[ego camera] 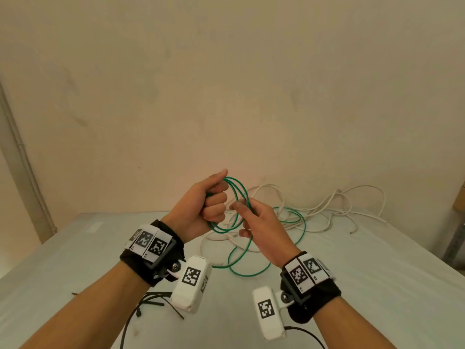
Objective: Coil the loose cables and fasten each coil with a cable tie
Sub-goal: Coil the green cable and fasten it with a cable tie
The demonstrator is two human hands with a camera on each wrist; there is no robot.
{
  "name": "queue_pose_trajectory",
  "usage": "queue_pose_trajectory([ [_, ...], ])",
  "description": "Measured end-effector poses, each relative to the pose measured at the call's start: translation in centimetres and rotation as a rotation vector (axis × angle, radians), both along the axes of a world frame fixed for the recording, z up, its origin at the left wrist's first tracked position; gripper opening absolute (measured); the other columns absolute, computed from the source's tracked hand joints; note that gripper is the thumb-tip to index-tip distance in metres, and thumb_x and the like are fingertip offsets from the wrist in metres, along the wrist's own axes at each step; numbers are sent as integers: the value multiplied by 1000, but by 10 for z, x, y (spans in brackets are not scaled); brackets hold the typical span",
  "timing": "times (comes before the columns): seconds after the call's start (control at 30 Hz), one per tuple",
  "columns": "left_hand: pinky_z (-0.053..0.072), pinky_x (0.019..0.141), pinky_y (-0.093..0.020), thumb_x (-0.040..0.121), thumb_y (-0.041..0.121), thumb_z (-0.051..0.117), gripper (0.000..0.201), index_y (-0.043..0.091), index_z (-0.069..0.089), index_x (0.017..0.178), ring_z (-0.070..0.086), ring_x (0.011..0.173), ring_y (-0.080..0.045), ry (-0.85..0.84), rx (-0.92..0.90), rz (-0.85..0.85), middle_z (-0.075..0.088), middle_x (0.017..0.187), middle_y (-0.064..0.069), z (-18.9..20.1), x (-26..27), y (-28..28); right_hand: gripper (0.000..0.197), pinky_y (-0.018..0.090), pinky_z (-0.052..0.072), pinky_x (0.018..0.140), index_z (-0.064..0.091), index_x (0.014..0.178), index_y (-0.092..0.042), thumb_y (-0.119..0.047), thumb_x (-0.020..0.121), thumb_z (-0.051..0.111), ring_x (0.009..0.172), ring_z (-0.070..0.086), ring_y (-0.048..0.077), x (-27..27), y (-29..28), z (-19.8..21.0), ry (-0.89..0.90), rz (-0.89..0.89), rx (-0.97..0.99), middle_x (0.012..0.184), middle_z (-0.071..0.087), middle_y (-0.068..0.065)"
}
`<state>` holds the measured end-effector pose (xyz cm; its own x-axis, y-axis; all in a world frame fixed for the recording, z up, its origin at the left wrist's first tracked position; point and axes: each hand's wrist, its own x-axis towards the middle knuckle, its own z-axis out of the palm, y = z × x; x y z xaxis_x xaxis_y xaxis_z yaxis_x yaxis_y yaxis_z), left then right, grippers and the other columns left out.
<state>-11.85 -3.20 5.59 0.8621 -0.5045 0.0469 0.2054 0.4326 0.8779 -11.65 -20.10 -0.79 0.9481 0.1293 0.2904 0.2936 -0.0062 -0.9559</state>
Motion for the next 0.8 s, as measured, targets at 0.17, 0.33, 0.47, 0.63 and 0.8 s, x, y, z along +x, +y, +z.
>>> queue_pose_trajectory([
  [0.17, 9, 45, -26, 99, 37, 59, 53, 25, 16, 69, 10, 41, -11, -57, 42, 186, 8, 53, 6, -11, 4, -8, 31, 28, 38, 64, 53, 81, -17, -28, 110, 49, 64, 41, 12, -1, 17, 9, 162, -21, 352, 68, 43, -3],
  [0.33, 40, 58, -27, 103, 45, 56, 50, 23, 34, 64, 40, 54, -16, -89, 186, 322, 26, 60, 1, -27, 4, -10, 39, 34, 44, 73, 48, 74, -17, -34, 108, 51, 58, 39, 14, -1, 15, 28, 336, 95, 842, 64, 35, -2],
  [0.47, 38, 69, -34, 101, 58, 51, 55, 15, 43, 68, 42, 66, -18, -366, 606, 490, 41, 63, 1, -36, -1, -11, 43, 25, 30, 49, 45, 70, -18, -40, 105, 58, 45, 21, 10, 2, 11, 31, 326, -29, 823, 59, 19, -5],
  [0.63, 41, 77, -41, 103, 62, 37, 61, 21, 36, 58, 47, 86, -31, -636, 1245, 720, 44, 74, -5, -40, 6, -12, 44, 26, 27, 49, 40, 71, -20, -42, 107, 55, 50, 20, 12, -1, 18, 28, 185, -186, 647, 56, 22, -6],
  [0.8, 56, 79, -42, 110, 37, 43, 29, 12, 55, 102, 59, 90, -28, -111, 635, 535, 54, 96, -9, -29, -1, -23, 43, 28, 29, 57, 43, 74, -19, -45, 106, 53, 49, 25, 10, -8, 26, 27, 150, -206, 634, 55, 26, -7],
])
